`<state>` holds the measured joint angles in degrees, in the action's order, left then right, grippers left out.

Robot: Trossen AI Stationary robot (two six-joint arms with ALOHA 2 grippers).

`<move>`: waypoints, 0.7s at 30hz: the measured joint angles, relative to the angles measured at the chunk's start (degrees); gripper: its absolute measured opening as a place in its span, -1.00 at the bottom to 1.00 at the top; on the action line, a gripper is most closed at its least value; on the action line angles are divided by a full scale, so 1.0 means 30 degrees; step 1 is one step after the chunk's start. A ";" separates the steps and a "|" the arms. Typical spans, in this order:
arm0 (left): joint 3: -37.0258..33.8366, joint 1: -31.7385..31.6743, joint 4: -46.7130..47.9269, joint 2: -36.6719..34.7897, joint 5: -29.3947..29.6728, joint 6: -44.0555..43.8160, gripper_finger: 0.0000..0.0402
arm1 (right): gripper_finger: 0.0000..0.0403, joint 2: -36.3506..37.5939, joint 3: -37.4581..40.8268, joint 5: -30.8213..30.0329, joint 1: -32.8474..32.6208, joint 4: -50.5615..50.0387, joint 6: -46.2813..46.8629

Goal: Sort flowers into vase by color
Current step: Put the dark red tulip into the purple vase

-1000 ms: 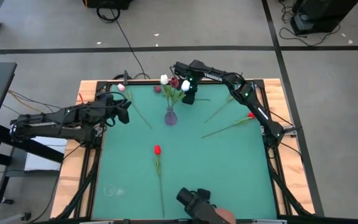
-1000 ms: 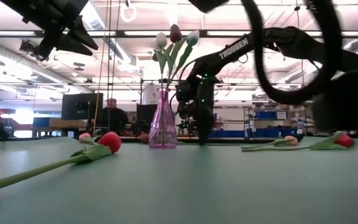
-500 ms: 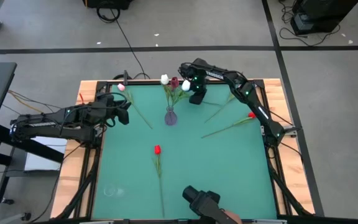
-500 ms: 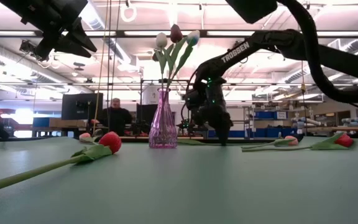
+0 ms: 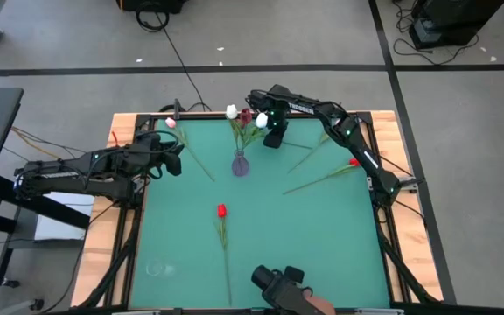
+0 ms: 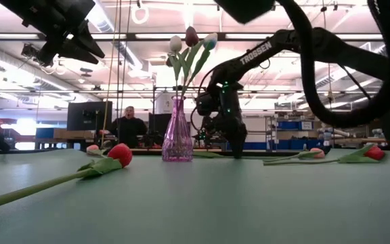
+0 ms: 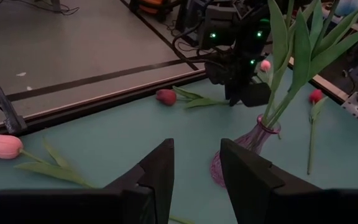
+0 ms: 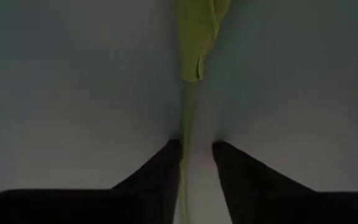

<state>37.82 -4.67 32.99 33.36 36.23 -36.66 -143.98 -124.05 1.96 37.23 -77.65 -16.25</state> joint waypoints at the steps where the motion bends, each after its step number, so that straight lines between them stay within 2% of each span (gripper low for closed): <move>1: 0.0000 0.0000 0.0002 0.0000 0.0000 0.0072 -0.33 | -0.50 0.0000 0.0109 -0.0014 0.0007 0.0109 -0.0106; 5: 0.0000 -0.0007 0.0002 0.0000 -0.0015 0.0392 -0.33 | -0.84 0.0007 0.0605 -0.0149 0.0007 0.0493 -0.0579; 7: 0.0000 -0.0007 0.0002 0.0000 -0.0015 0.0397 -0.33 | -0.94 0.0031 0.0815 -0.0163 0.0007 0.0643 -0.0791; 11: 0.0000 -0.0007 -0.0002 0.0000 -0.0029 0.0035 -0.33 | -0.97 0.0020 0.0541 -0.0184 0.0066 0.0416 0.0277; 15: 0.0000 -0.0007 0.0002 -0.0051 -0.0036 -0.0389 -0.33 | -0.98 0.0590 0.0069 0.1268 0.0572 0.0380 0.1686; 21: 0.0000 -0.0007 -0.0012 -0.0229 -0.0036 -0.0324 -0.33 | -0.99 0.3614 -0.0128 0.3374 0.1577 0.0983 0.3639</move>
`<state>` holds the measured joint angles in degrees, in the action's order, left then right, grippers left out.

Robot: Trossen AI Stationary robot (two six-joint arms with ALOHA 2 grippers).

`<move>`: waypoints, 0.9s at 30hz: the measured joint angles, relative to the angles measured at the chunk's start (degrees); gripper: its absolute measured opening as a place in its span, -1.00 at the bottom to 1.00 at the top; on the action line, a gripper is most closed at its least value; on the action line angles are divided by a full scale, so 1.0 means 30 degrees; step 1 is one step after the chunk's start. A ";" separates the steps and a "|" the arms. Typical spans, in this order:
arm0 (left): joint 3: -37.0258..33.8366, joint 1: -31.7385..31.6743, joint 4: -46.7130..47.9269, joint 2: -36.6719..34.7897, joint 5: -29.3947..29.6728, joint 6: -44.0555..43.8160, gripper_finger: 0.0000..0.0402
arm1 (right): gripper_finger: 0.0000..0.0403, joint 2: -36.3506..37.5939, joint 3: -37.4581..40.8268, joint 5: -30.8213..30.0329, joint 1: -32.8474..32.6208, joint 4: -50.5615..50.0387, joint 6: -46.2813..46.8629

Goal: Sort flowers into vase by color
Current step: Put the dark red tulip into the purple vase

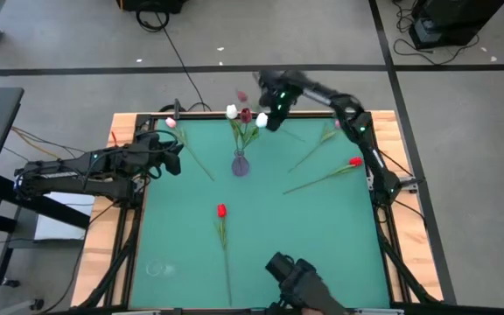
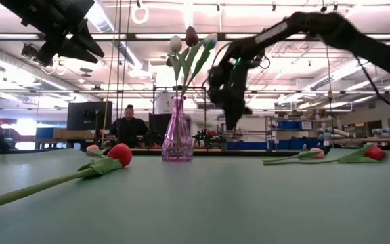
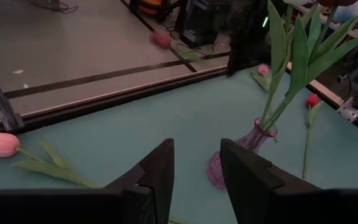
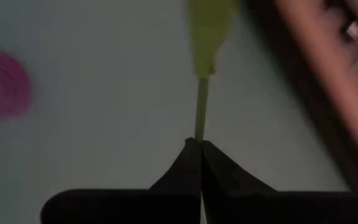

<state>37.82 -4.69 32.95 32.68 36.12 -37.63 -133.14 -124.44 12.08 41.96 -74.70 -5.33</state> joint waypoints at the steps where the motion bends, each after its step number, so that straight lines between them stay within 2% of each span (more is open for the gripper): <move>1: 0.0000 -0.0004 0.0000 -0.0032 -0.0009 0.0131 -0.33 | -0.99 0.0448 -0.0002 0.0078 0.0135 -0.0015 0.0196; 8: 0.0000 0.0000 -0.0221 -0.0277 -0.0018 0.0321 -0.33 | -1.00 0.3810 0.0021 0.0391 0.0544 0.0027 0.1518; 16: 0.0009 -0.0007 -0.1209 -0.2196 -0.1996 0.2612 -0.33 | -1.00 0.7498 0.0012 0.0154 -0.0314 0.2545 0.3812; 22: 0.0026 -0.0007 -0.1209 -0.4005 -0.2779 0.3486 -0.33 | -1.00 0.9601 0.0024 -0.2527 -0.2246 0.4504 0.4932; 27: 0.0029 -0.0007 -0.1200 -0.4450 -0.3695 0.4124 -0.33 | -1.00 1.0865 0.0020 -0.5848 -0.4589 0.5875 0.5385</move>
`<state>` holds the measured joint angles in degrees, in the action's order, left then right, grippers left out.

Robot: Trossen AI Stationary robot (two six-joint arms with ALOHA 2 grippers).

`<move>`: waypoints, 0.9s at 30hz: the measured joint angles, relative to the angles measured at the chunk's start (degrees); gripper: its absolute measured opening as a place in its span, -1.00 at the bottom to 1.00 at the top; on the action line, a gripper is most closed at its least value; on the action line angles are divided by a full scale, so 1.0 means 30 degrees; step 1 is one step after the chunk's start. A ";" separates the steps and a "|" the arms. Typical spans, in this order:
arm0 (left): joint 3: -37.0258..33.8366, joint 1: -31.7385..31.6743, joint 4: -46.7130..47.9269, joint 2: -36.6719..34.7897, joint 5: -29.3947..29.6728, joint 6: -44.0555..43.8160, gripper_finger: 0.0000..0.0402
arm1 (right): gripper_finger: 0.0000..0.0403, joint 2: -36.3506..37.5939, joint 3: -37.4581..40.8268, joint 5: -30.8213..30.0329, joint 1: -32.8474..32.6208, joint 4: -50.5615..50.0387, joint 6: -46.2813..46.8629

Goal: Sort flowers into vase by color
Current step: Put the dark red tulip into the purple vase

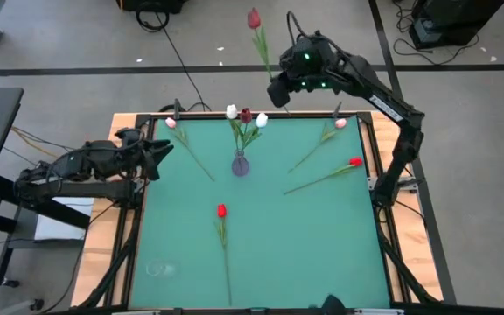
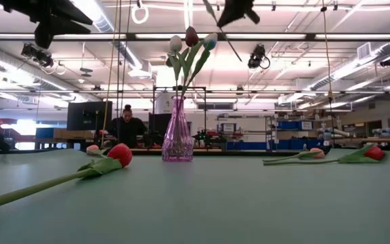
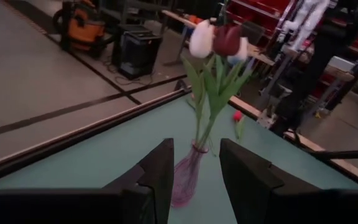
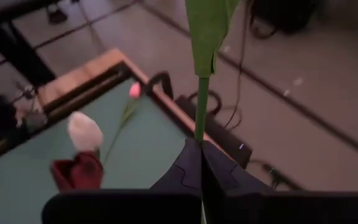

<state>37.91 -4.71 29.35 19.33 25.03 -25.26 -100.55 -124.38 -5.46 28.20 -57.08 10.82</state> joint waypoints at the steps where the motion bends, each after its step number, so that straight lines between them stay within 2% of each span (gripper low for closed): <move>1: 0.0000 0.0000 -0.0003 -0.0013 -0.0090 0.0154 -0.33 | -1.00 0.0164 0.0000 -0.0724 -0.0490 0.0276 0.0059; 4: 0.0000 0.0000 -0.0007 0.0002 -0.0194 0.0561 -0.33 | -1.00 0.0647 0.0000 -0.2636 -0.1942 0.1311 0.0452; 11: 0.0000 0.0000 -0.0683 0.0002 -0.0683 0.2226 -0.33 | -1.00 0.0945 -0.0007 -0.5440 -0.5003 0.2123 0.1691; 17: 0.0000 0.0000 -0.0702 0.0002 -0.0677 0.2814 -0.33 | -1.00 0.0759 0.0076 -0.6183 -0.7480 0.5554 0.2256; 22: 0.0000 0.0000 -0.0726 0.0002 -0.0667 0.2881 -0.33 | -1.00 0.0725 0.2617 -0.7450 -0.8789 0.9213 0.2233; 25: 0.0000 0.0000 -0.0834 0.0002 -0.0647 0.3154 -0.33 | -1.00 0.0690 0.5382 -0.8720 -0.9352 1.1962 0.2501; 27: 0.0000 0.0000 -0.0865 0.0002 -0.0647 0.3179 -0.33 | -1.00 0.0684 0.7546 -0.9922 -0.9728 1.4982 0.2166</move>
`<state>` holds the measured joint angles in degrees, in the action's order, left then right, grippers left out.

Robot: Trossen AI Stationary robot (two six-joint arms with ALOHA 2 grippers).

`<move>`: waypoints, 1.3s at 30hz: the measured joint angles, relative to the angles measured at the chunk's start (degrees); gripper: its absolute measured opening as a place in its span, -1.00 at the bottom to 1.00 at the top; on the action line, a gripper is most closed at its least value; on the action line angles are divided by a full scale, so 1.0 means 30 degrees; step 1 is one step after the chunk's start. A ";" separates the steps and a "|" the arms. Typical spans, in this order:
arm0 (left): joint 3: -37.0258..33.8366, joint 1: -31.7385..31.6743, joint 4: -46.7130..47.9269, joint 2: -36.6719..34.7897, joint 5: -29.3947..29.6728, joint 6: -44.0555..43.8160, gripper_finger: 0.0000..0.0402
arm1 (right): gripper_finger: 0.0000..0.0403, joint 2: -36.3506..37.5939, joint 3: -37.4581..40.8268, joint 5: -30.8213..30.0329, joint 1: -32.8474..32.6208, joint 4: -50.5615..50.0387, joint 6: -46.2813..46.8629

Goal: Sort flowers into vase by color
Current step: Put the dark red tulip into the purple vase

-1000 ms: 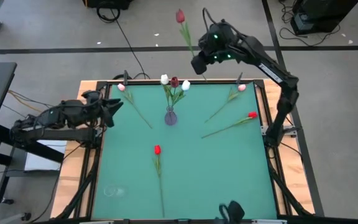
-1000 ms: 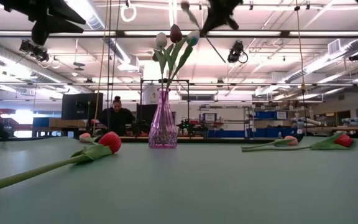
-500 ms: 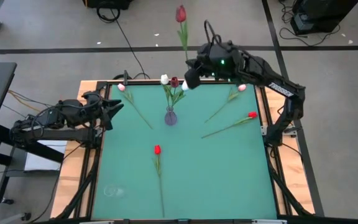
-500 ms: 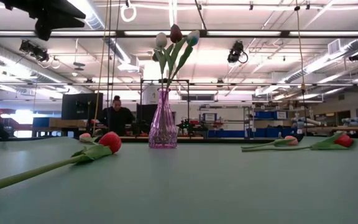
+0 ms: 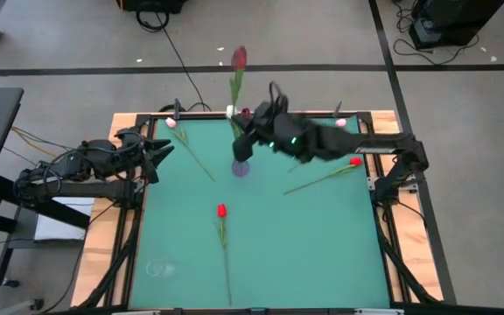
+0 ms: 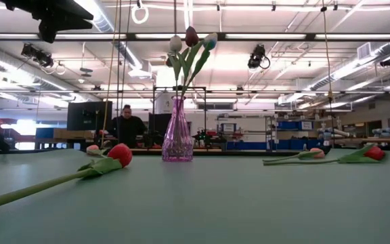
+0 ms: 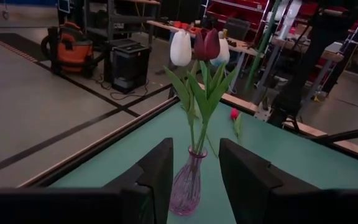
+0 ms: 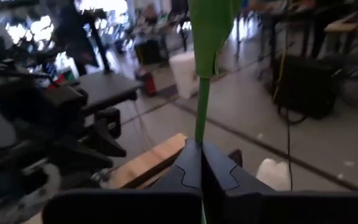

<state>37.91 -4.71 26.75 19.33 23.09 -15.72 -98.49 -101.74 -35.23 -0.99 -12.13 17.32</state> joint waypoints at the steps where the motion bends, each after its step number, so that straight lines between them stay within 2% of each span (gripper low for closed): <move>1: 0.0000 0.0000 0.0007 0.0000 0.0005 0.0045 -0.33 | -1.00 -0.0009 0.0981 -0.0719 -0.0166 0.1336 -0.0324; 5: 0.0000 0.0000 0.0010 0.0000 0.0043 0.0158 -0.33 | -1.00 -0.0001 0.4721 -0.2894 -0.0461 0.5969 -0.0757; 8: 0.0000 0.0000 0.0010 0.0000 0.0058 0.0136 -0.33 | -1.00 -0.0023 0.6808 -0.4087 -0.0382 0.7496 -0.0682; 12: 0.0000 0.0000 0.0017 0.0000 0.0059 0.0056 -0.33 | -1.00 0.0006 0.8676 -0.4384 0.0003 0.8694 0.0033; 15: 0.0000 0.0000 0.0018 0.0000 0.0066 -0.0036 -0.33 | -1.00 -0.0009 0.9741 -0.3598 0.0278 1.0047 0.0043; 25: 0.0000 0.0000 0.0016 0.0015 0.0066 -0.0060 -0.33 | -1.00 -0.0558 1.0158 -0.1682 0.0619 1.1708 -0.0715; 33: -0.0007 0.0003 -0.0026 0.0015 0.0066 -0.0242 -0.33 | -1.00 -0.1208 1.0163 -0.1369 0.0639 1.1093 -0.0766; 36: -0.0007 0.0007 -0.0092 0.0015 0.0066 -0.0242 -0.33 | -0.92 -0.1190 1.0166 -0.1359 0.0639 1.0137 -0.0682; 39: -0.0007 0.0007 -0.0134 0.0015 0.0066 -0.0235 -0.33 | -0.76 -0.1196 1.0166 -0.1268 0.0639 0.9088 0.0037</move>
<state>37.89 -4.69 26.35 19.38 23.29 -16.43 -102.08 -71.24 -39.04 0.93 15.13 17.43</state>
